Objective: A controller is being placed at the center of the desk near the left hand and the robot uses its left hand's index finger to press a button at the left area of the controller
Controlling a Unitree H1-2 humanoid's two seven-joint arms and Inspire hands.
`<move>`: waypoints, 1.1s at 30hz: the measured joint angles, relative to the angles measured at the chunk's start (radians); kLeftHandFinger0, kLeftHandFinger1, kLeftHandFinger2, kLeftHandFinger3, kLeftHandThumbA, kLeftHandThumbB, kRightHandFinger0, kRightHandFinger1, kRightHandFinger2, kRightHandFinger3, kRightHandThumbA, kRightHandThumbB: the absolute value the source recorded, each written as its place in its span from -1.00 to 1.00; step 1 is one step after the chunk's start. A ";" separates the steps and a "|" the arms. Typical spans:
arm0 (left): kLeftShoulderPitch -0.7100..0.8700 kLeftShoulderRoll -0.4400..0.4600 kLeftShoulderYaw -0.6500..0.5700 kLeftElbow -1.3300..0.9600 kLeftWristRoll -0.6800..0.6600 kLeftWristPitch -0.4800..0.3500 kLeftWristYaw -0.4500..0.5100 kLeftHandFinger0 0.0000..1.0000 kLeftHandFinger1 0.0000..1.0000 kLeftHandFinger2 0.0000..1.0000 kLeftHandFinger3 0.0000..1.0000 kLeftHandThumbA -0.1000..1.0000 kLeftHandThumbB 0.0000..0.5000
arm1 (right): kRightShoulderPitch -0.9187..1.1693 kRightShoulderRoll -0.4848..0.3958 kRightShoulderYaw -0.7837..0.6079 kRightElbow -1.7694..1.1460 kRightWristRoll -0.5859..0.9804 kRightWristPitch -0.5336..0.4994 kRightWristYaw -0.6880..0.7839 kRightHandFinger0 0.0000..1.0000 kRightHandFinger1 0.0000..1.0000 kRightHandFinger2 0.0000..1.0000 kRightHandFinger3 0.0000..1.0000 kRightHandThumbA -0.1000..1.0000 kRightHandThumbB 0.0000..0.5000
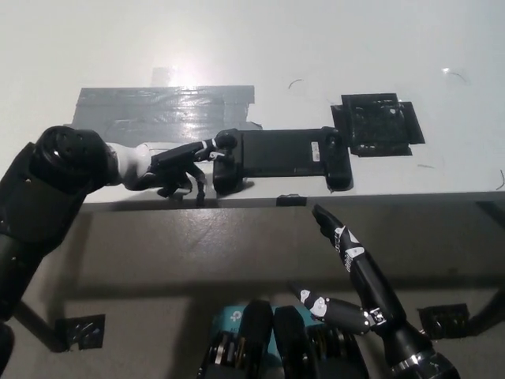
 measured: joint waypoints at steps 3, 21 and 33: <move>0.015 0.041 0.003 -0.043 -0.012 0.013 -0.024 -0.90 -0.73 -0.13 1.00 1.00 0.84 | 0.000 0.000 0.001 0.002 0.000 0.000 0.000 1.00 1.00 1.00 1.00 0.52 -0.15; 0.204 0.253 0.180 -0.550 -0.221 0.104 -0.026 -0.03 -0.32 -0.15 1.00 1.00 0.31 | 0.012 0.005 0.012 0.016 0.000 0.000 0.002 1.00 1.00 1.00 1.00 0.48 -0.11; 0.727 -0.168 0.363 -0.987 -0.210 0.029 0.159 1.00 1.00 1.00 1.00 1.00 -0.09 | 0.028 0.003 0.014 0.032 0.001 0.000 0.002 1.00 1.00 1.00 1.00 0.61 -0.20</move>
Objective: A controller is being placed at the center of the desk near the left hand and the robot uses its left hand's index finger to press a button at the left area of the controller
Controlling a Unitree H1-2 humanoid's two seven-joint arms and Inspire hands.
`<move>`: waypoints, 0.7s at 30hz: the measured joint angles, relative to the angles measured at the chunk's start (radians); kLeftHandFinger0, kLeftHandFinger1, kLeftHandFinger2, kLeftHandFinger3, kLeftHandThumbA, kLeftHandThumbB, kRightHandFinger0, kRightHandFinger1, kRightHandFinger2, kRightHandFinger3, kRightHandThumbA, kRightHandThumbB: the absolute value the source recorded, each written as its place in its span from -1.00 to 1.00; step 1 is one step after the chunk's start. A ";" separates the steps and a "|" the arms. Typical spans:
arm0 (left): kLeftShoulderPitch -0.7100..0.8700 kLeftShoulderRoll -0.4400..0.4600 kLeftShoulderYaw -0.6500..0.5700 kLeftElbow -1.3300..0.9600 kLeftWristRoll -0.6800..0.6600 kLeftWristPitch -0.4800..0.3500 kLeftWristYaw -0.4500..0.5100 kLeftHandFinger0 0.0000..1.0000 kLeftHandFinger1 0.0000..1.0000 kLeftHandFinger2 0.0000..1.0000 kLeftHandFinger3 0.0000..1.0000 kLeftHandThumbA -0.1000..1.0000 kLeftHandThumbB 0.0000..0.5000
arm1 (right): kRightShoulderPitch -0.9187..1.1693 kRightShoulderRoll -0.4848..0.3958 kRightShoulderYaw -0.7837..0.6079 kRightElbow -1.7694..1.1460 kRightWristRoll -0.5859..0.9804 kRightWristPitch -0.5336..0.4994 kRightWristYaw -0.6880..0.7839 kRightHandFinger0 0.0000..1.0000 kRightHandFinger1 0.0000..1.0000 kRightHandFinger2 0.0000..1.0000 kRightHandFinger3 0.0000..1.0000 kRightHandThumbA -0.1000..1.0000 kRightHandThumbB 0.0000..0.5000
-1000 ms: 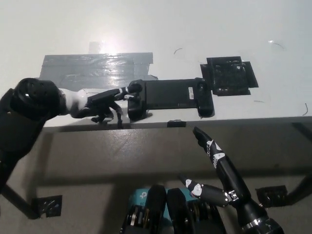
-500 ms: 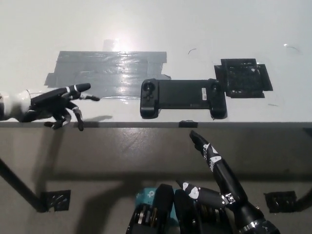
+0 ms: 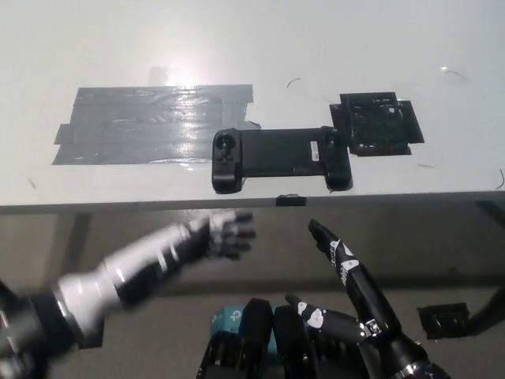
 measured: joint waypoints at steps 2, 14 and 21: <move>0.072 -0.056 0.003 0.007 0.017 -0.030 0.021 1.00 1.00 1.00 1.00 1.00 0.28 | 0.005 0.000 0.000 0.002 0.000 0.000 0.000 1.00 1.00 1.00 1.00 0.69 -0.17; 0.195 -0.196 0.017 0.237 0.137 -0.233 0.163 1.00 1.00 1.00 1.00 1.00 0.28 | 0.025 0.002 -0.001 0.034 0.003 0.000 -0.001 1.00 1.00 1.00 1.00 0.98 -0.05; 0.195 -0.242 0.016 0.338 0.204 -0.338 0.241 1.00 1.00 1.00 1.00 1.00 0.36 | 0.028 0.004 -0.001 0.042 0.003 -0.001 -0.002 1.00 1.00 1.00 1.00 0.98 -0.05</move>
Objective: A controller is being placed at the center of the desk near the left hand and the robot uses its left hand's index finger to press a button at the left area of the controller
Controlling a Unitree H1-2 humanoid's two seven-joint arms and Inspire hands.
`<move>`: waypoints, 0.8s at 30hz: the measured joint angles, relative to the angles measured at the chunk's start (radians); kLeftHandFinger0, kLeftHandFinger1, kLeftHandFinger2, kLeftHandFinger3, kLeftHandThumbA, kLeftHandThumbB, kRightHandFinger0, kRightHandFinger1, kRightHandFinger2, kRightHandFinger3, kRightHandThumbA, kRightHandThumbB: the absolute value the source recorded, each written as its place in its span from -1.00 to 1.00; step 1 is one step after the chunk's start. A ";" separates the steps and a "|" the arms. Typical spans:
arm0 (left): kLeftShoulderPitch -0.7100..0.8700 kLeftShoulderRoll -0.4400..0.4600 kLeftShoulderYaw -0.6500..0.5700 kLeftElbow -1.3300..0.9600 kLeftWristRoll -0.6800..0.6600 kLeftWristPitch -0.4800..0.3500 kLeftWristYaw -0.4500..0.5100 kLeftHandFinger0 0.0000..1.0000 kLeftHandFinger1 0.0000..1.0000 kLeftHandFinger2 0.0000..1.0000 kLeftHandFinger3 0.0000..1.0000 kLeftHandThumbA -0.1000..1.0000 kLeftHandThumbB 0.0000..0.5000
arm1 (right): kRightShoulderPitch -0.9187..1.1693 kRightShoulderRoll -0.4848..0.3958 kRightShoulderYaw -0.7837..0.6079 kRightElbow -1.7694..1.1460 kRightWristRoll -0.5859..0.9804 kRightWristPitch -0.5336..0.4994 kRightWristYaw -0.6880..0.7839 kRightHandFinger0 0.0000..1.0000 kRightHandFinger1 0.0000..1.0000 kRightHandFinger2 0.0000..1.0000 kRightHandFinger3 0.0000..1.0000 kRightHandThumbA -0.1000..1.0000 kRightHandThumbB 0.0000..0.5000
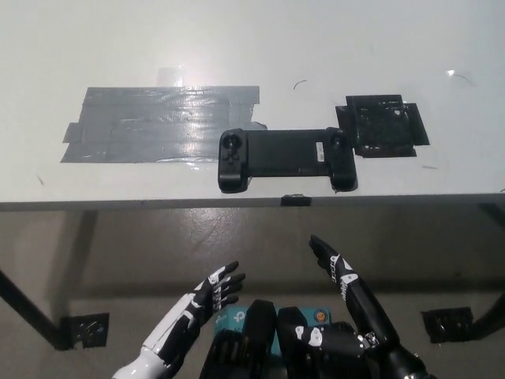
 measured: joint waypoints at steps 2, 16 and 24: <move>0.000 -0.013 0.000 0.024 0.020 -0.033 0.024 1.00 1.00 1.00 1.00 1.00 0.22 | 0.001 0.000 0.000 0.000 0.000 0.000 0.000 1.00 1.00 1.00 1.00 0.95 -0.06; 0.004 -0.033 0.002 0.138 0.119 -0.256 0.165 1.00 1.00 1.00 1.00 1.00 0.13 | -0.002 0.015 -0.009 0.004 0.002 -0.021 -0.003 1.00 1.00 1.00 1.00 0.96 -0.03; -0.004 -0.028 0.009 0.147 0.145 -0.373 0.241 1.00 1.00 1.00 1.00 1.00 0.11 | -0.009 0.042 -0.027 0.005 0.007 -0.053 -0.010 1.00 1.00 1.00 1.00 1.00 0.03</move>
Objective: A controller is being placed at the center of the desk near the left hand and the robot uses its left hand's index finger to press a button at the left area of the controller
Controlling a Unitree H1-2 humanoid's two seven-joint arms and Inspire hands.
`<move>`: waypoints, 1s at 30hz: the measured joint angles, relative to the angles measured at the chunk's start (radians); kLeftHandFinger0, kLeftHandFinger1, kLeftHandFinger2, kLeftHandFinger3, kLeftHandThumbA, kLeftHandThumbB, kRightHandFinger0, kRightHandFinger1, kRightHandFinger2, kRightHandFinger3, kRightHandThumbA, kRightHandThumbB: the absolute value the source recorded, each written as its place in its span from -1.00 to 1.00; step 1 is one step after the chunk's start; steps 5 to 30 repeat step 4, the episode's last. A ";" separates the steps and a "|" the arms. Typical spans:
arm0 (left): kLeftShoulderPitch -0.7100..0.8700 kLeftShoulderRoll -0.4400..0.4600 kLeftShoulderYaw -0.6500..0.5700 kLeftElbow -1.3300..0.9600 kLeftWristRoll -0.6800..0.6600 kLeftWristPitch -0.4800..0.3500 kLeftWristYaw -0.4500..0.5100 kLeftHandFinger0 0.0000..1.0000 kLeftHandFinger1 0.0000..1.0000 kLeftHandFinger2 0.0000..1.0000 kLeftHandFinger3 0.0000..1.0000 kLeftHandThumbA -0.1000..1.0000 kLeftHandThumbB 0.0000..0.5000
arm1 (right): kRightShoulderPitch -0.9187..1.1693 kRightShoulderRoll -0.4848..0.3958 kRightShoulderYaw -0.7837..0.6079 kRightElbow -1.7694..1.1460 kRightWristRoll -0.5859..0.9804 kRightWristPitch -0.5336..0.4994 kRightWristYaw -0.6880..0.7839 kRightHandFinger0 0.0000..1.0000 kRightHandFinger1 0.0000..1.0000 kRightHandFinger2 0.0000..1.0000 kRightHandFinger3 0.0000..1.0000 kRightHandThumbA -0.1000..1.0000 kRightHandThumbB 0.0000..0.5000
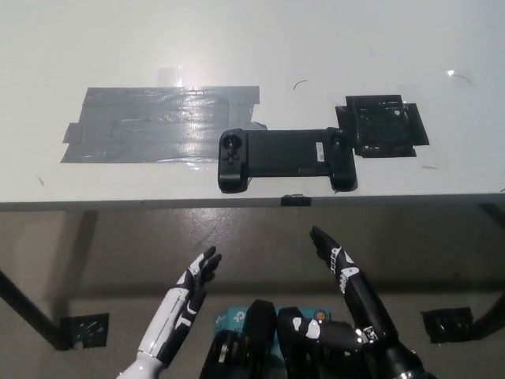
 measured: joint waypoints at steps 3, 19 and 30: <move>-0.009 0.010 0.000 0.001 0.004 -0.021 0.017 1.00 1.00 1.00 1.00 1.00 0.11 | -0.008 0.006 -0.010 0.005 0.003 -0.012 -0.002 1.00 1.00 1.00 1.00 1.00 0.20; -0.009 0.010 0.000 0.001 0.004 -0.021 0.017 1.00 1.00 1.00 1.00 1.00 0.11 | -0.008 0.006 -0.010 0.005 0.003 -0.012 -0.002 1.00 1.00 1.00 1.00 1.00 0.20; -0.009 0.010 0.000 0.001 0.004 -0.021 0.017 1.00 1.00 1.00 1.00 1.00 0.11 | -0.008 0.006 -0.010 0.005 0.003 -0.012 -0.002 1.00 1.00 1.00 1.00 1.00 0.20</move>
